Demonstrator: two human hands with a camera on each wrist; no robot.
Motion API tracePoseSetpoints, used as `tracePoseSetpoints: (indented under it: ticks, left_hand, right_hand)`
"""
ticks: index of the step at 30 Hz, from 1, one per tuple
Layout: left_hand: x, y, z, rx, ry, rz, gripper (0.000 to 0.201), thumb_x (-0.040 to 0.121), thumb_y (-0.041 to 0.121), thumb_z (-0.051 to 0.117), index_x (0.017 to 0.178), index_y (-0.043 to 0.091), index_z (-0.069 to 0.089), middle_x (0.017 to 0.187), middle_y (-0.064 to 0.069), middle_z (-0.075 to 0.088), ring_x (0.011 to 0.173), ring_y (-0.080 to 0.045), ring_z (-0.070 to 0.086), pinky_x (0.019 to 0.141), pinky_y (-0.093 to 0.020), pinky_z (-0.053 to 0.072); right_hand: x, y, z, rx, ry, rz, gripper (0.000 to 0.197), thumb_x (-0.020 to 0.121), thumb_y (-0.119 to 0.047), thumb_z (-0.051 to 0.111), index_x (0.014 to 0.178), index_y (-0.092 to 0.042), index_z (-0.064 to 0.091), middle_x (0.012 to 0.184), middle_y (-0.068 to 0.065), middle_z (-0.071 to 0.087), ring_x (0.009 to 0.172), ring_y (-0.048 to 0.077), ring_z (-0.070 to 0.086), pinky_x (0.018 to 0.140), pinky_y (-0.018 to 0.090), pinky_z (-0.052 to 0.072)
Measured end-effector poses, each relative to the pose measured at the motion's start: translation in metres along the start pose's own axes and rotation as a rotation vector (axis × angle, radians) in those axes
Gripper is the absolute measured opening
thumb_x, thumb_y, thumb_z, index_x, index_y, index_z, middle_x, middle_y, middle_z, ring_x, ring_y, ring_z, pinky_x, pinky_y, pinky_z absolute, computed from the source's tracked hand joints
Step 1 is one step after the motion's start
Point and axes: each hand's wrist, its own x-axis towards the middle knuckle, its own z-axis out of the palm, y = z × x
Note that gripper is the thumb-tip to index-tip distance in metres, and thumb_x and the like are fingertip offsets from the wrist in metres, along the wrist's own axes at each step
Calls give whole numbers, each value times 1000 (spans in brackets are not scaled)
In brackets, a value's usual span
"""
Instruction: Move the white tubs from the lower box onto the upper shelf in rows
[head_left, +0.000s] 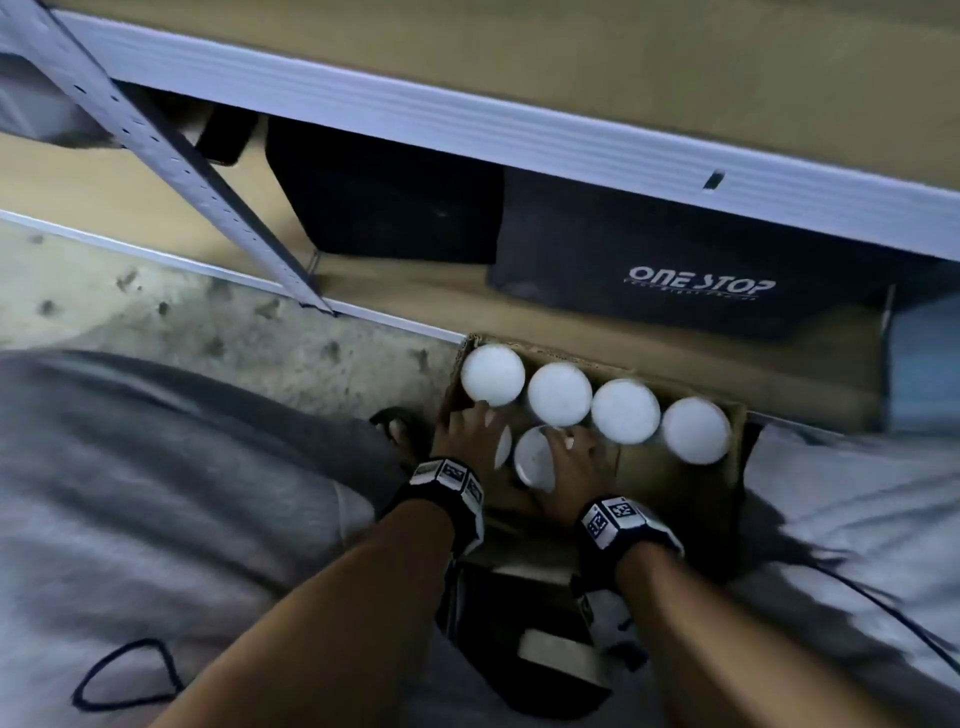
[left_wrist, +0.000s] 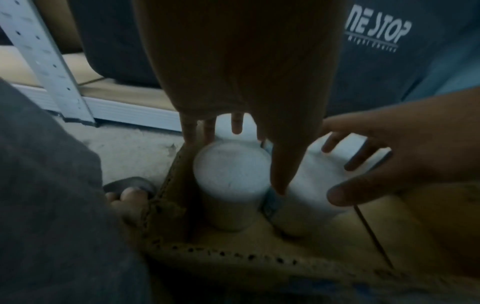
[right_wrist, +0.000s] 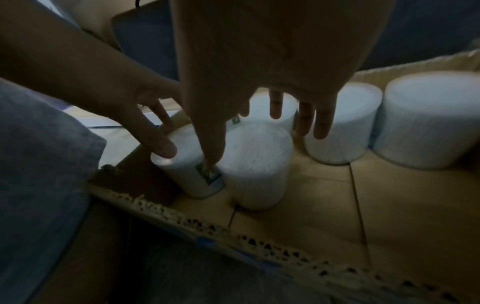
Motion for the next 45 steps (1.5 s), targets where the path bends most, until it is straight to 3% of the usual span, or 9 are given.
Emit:
tracePoseSetpoints:
  ticks: [3, 6, 8, 13, 18, 26, 32, 40, 45]
  left_hand:
    - [1, 2, 9, 40, 102, 4, 78, 83, 45, 64, 149, 29, 26, 157, -12, 21, 132, -48, 35, 106, -58, 34]
    - [11, -2, 13, 58, 60, -42, 80, 43, 52, 86, 118, 32, 67, 122, -12, 67, 86, -48, 67, 66, -56, 56]
    - [20, -3, 20, 38, 117, -23, 77, 39, 50, 87, 112, 34, 71, 114, -8, 71, 74, -43, 69, 59, -51, 57]
    - [16, -2, 17, 46, 147, -9, 71, 46, 43, 86, 113, 34, 68, 122, -6, 66, 77, -40, 66, 68, -52, 56]
    - [8, 1, 9, 4, 133, -7, 69, 84, 37, 61, 145, 37, 29, 157, -2, 19, 127, -38, 39, 104, -53, 33]
    - [-2, 2, -48, -117, -64, 47, 86, 77, 28, 72, 145, 32, 20, 157, -1, 4, 143, -44, 15, 102, -61, 37]
    - [-45, 25, -108, -64, 116, 131, 76, 75, 37, 67, 141, 21, 32, 147, -14, 27, 136, -44, 26, 108, -56, 33]
    - [-107, 55, -202, 44, 185, 241, 83, 59, 50, 78, 128, 26, 40, 125, -7, 42, 117, -38, 44, 96, -51, 44]
    - [-157, 77, -258, 41, 305, 325, 88, 62, 43, 81, 137, 24, 39, 133, -5, 44, 123, -29, 45, 100, -42, 44]
  right_hand:
    - [9, -3, 8, -25, 4, 30, 82, 68, -62, 62, 136, -23, 38, 137, 12, 36, 125, 37, 40, 105, 48, 36]
    - [17, -6, 11, -24, -33, 82, 84, 67, -56, 69, 137, -22, 38, 138, 13, 33, 117, 37, 47, 98, 42, 42]
    - [20, -7, 15, -8, -55, 110, 85, 68, -51, 72, 139, -24, 34, 140, 13, 29, 117, 37, 46, 96, 40, 44]
    - [26, -7, 20, 77, -29, 141, 84, 66, -49, 73, 137, -26, 33, 134, 11, 29, 117, 36, 43, 97, 41, 46]
    - [20, -7, 13, 128, -40, 158, 75, 64, -46, 73, 127, -28, 37, 131, 7, 28, 117, 35, 43, 94, 42, 47]
    - [-4, -2, -42, 112, -64, 193, 78, 67, -46, 70, 133, -36, 28, 132, 4, 22, 117, 39, 41, 97, 49, 43]
    - [-35, -13, -97, 137, 25, 162, 84, 63, -53, 66, 134, -42, 24, 143, 3, 16, 132, 37, 33, 107, 49, 36]
    - [-91, -19, -205, 154, 158, 60, 74, 59, -41, 79, 122, -34, 39, 124, 2, 22, 114, 32, 37, 97, 46, 44]
    - [-134, -25, -268, 131, 269, 21, 71, 60, -40, 79, 121, -33, 43, 122, 3, 25, 113, 34, 36, 97, 45, 44]
